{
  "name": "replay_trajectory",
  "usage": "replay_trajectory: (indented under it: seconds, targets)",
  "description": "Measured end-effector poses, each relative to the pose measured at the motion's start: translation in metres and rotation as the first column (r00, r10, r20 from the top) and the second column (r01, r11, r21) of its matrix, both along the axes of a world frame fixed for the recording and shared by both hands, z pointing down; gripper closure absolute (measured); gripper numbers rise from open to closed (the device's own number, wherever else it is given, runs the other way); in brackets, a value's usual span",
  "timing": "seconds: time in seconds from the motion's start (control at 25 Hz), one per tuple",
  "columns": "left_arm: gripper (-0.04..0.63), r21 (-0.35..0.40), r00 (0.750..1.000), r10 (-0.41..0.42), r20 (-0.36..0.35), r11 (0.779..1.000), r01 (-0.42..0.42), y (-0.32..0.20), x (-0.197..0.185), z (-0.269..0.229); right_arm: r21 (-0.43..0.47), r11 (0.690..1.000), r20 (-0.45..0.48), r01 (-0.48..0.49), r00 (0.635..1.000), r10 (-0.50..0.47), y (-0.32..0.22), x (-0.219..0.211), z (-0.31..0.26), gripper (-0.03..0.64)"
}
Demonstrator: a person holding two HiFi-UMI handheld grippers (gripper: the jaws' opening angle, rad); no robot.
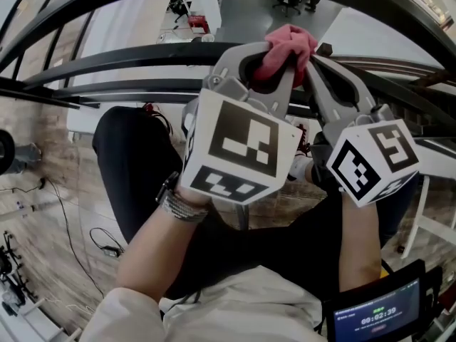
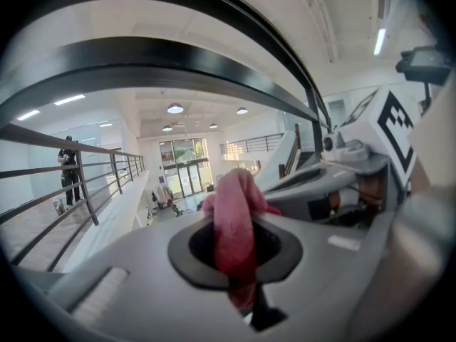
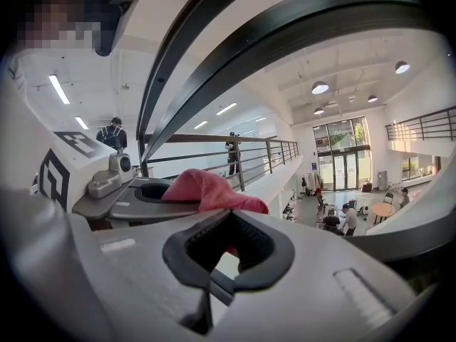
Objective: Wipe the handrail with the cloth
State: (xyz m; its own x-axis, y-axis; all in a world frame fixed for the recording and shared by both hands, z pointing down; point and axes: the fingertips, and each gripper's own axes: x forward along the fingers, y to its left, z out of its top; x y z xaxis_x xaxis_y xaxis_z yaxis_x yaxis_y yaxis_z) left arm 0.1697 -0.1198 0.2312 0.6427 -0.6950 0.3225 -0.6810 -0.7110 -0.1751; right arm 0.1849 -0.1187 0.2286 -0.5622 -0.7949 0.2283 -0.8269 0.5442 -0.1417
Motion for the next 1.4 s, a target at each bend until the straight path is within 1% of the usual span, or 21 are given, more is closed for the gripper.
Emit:
replay_trajectory:
  seconds: [0.2, 0.24, 0.32, 0.4, 0.52, 0.64, 0.76, 0.84, 0.96, 1.16, 1.28, 1.4]
  targets:
    - [0.568, 0.015, 1.0, 0.0, -0.002, 1.0, 0.0, 0.002, 0.004, 0.0, 0.008, 1.0, -0.003, 0.019, 1.0, -0.019, 0.003, 0.004, -0.001, 0.615]
    - [0.568, 0.007, 1.0, 0.006, 0.0, 1.0, -0.006, 0.001, 0.006, -0.001, 0.014, 1.0, -0.005, 0.018, 1.0, -0.018, 0.002, 0.005, -0.002, 0.615]
    - [0.569, -0.032, 1.0, 0.025, -0.009, 0.999, -0.025, -0.003, 0.01, -0.001, 0.016, 1.0, -0.01, 0.013, 1.0, -0.012, -0.002, 0.009, -0.003, 0.615]
    - [0.569, -0.074, 0.999, 0.033, -0.028, 0.997, -0.035, -0.007, 0.011, 0.0, -0.008, 1.0, -0.015, 0.01, 1.0, -0.01, -0.006, 0.01, -0.003, 0.615]
    - [0.569, -0.086, 0.999, 0.034, -0.032, 0.996, -0.036, -0.009, 0.015, 0.003, -0.051, 0.999, -0.012, 0.0, 1.0, 0.0, -0.008, 0.015, 0.001, 0.615]
    - [0.569, -0.091, 0.999, 0.037, -0.039, 0.995, -0.04, -0.007, 0.02, 0.007, -0.042, 0.999, -0.001, -0.011, 1.0, 0.011, -0.003, 0.02, 0.004, 0.615]
    - [0.569, -0.073, 0.999, 0.028, -0.046, 0.997, -0.031, -0.004, 0.015, 0.006, -0.005, 1.0, 0.003, 0.006, 1.0, -0.006, 0.001, 0.017, 0.003, 0.615]
    - [0.569, -0.049, 0.999, 0.017, -0.049, 0.999, -0.019, -0.001, 0.012, 0.003, 0.007, 1.0, 0.001, -0.001, 1.0, 0.001, 0.002, 0.014, 0.0, 0.615]
    - [0.569, -0.011, 0.999, -0.001, -0.052, 1.0, 0.001, 0.0, 0.011, -0.001, -0.003, 1.0, -0.01, -0.022, 1.0, 0.022, -0.001, 0.012, -0.003, 0.615]
    - [0.569, 0.012, 0.999, -0.008, -0.054, 1.0, 0.008, -0.004, 0.02, 0.002, -0.007, 0.999, -0.002, -0.043, 0.999, 0.043, -0.005, 0.023, 0.001, 0.615]
    - [0.568, 0.044, 0.998, -0.015, -0.058, 0.999, 0.018, -0.006, 0.017, 0.005, -0.033, 0.998, -0.014, -0.055, 0.998, 0.055, -0.007, 0.021, 0.006, 0.615]
    - [0.568, 0.043, 0.998, -0.015, -0.057, 0.999, 0.018, -0.005, 0.02, 0.004, -0.043, 0.998, -0.029, -0.056, 0.998, 0.054, -0.008, 0.023, 0.005, 0.615]
